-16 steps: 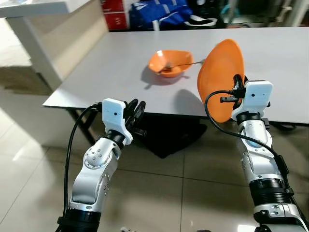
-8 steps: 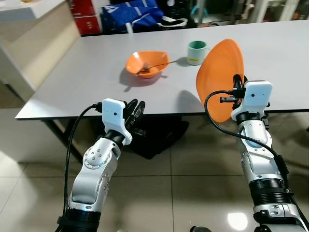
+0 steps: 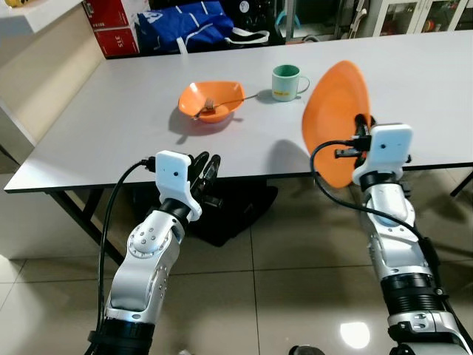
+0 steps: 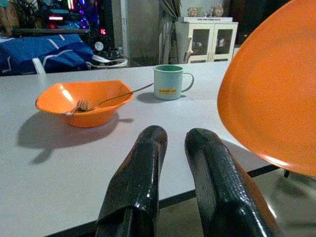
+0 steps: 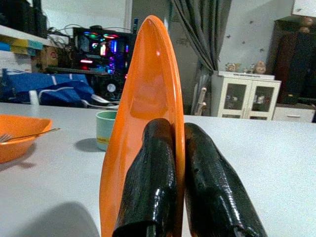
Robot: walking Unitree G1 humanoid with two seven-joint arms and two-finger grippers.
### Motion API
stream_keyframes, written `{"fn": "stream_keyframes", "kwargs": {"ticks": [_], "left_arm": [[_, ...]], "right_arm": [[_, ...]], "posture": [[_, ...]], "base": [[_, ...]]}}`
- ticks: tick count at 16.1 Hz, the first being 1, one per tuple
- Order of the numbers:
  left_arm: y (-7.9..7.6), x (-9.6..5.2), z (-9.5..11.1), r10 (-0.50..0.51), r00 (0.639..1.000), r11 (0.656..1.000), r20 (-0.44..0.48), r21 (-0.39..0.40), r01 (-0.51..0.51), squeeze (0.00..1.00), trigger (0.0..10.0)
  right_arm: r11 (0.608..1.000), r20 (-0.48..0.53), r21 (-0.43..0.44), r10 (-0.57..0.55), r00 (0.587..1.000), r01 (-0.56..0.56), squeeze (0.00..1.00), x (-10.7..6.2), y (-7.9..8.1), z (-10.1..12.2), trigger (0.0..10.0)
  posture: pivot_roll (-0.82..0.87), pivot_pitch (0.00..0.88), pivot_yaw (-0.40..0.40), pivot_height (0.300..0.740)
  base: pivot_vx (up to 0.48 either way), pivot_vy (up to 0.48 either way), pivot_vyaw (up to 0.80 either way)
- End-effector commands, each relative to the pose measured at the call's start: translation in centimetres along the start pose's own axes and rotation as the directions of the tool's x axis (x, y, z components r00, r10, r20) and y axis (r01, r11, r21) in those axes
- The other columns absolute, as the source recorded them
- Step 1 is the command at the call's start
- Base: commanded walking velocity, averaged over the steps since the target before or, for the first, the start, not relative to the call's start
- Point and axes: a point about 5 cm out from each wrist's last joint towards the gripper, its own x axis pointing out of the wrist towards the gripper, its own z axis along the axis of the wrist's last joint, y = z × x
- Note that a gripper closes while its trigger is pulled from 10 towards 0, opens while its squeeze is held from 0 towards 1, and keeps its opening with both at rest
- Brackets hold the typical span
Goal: Setting the table
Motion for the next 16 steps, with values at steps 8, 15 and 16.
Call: {"fn": "stream_keyframes", "kwargs": {"ticks": [8, 15, 16], "left_arm": [[-0.42, 0.00, -0.14, -0.035, 0.999, 0.998, -0.009, 0.043, 0.036, 0.00, 10.0], [-0.25, -0.01, -0.28, -0.028, 0.999, 0.999, -0.023, 0.031, 0.029, 0.00, 10.0], [-0.22, 0.00, -0.31, -0.028, 0.999, 0.999, -0.025, 0.034, 0.028, 0.00, 10.0]], "right_arm": [[1.000, -0.022, 0.016, 0.022, 1.000, -0.022, 0.00, -0.16, 0.73, -0.56, 10.0], [0.999, -0.015, -0.002, 0.039, 0.999, -0.039, 0.00, -0.09, 1.19, -0.57, 10.0], [0.999, -0.014, 0.008, 0.053, 0.998, -0.053, 0.00, -0.08, 1.41, -0.52, 10.0]], "posture": [[-0.28, 0.000, 0.135, 0.740], [-0.27, 0.000, 0.135, 0.740], [-0.27, 0.000, 0.136, 0.740]], "base": [[0.440, 0.031, -0.08], [0.257, 0.000, -0.16], [0.000, 0.000, 0.00]]}}
